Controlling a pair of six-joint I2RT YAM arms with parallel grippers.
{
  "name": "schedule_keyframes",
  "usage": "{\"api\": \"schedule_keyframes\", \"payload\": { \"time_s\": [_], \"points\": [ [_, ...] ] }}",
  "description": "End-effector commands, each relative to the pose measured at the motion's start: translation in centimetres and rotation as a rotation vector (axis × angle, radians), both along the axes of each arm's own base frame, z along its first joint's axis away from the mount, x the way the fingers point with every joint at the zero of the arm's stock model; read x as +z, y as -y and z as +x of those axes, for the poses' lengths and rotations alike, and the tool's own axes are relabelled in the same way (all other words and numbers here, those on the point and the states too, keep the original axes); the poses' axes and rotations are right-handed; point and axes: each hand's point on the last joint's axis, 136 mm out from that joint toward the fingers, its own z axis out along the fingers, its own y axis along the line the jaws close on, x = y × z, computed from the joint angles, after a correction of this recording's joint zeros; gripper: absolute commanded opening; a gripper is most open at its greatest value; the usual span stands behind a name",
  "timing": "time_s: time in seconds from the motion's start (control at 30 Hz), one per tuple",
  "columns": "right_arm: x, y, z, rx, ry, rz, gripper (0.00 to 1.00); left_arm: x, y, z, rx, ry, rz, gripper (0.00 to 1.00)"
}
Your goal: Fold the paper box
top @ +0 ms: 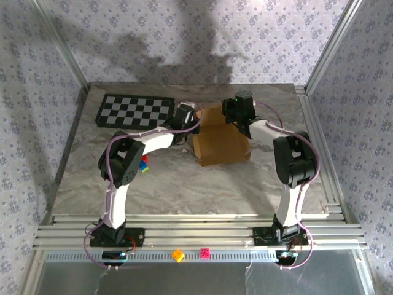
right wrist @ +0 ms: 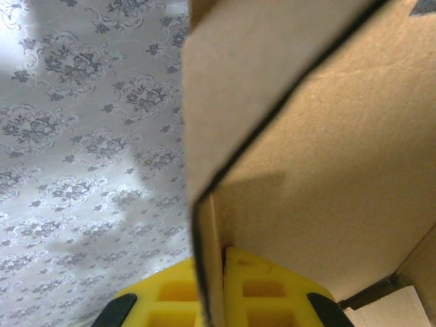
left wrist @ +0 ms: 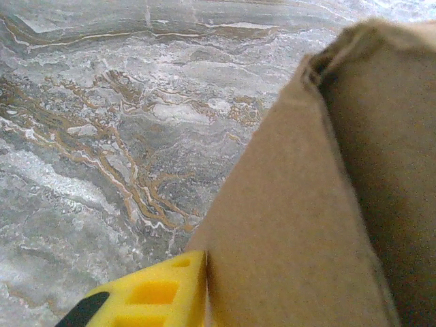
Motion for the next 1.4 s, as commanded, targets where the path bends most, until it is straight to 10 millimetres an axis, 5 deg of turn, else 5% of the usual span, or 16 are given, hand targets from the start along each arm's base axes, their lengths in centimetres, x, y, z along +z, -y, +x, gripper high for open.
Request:
{"api": "schedule_keyframes", "payload": {
  "time_s": [0.0, 0.13, 0.27, 0.47, 0.53, 0.7, 0.9, 1.23, 1.37],
  "points": [
    [0.3, -1.1, -1.6, 0.012, -0.022, 0.022, 0.0, 0.1, -1.2, 1.8, 0.089, 0.019, 0.002, 0.23],
    [-0.1, -1.4, -2.0, 0.003, -0.022, 0.026, 0.0, -0.4, -1.8, 2.2, 0.136, 0.008, 0.026, 0.19],
    [0.1, -1.6, -2.3, 0.001, -0.018, 0.027, 0.0, -0.7, -3.0, 2.5, 0.217, 0.0, 0.056, 0.0],
    [0.4, -1.7, -2.4, -0.004, -0.01, 0.016, 0.0, -1.7, -4.6, 2.6, 0.32, -0.036, 0.101, 0.0],
    [-1.1, -1.5, -3.1, 0.004, -0.032, -0.014, 0.0, -1.9, -4.7, 2.6, 0.329, -0.044, 0.104, 0.0],
    [-1.4, -1.3, -3.6, 0.017, 0.015, -0.042, 0.0, -2.1, -5.3, 2.6, 0.352, -0.052, 0.144, 0.0],
    [-1.3, -0.8, -3.9, 0.028, 0.036, -0.028, 0.14, -1.9, -6.5, 2.4, 0.376, -0.045, 0.233, 0.0],
    [-1.9, -1.2, -3.7, 0.071, -0.007, -0.009, 0.06, -2.3, -6.6, 2.4, 0.362, -0.057, 0.29, 0.0],
    [-1.7, -0.8, -3.9, 0.064, -0.007, -0.013, 0.14, -2.4, -6.6, 2.3, 0.357, -0.054, 0.298, 0.0]
  ]
}}
